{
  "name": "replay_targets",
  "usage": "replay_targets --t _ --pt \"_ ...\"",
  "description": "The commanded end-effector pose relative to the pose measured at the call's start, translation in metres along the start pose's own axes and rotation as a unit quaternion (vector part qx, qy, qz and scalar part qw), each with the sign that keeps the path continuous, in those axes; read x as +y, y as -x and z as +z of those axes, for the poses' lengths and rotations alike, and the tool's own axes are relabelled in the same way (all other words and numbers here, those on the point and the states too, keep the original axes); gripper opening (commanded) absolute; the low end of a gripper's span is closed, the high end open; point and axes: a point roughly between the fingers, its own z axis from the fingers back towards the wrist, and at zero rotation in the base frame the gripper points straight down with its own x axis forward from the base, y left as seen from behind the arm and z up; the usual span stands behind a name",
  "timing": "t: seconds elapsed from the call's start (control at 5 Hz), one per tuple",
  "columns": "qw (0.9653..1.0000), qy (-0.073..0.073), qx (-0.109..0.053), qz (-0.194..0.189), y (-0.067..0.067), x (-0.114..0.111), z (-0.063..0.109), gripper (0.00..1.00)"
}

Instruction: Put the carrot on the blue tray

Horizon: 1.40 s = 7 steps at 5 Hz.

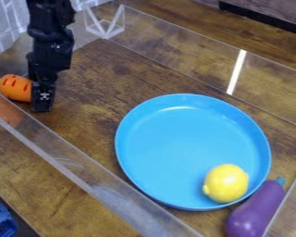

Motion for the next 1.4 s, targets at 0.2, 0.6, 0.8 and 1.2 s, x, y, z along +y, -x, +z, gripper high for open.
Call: replay_targets --t 0.2,0.6,0.8,1.2 --pt "0.9997 -0.018 -0.010 0.014 0.002 0.012 0.005 1.00" --pt "0.9996 -0.022 -0.011 0.016 0.002 0.016 0.004 1.00" --pt "0.9995 -0.024 -0.012 0.017 0.002 0.018 0.003 1.00" --pt "0.9992 -0.030 -0.015 0.021 0.001 0.022 0.001 1.00"
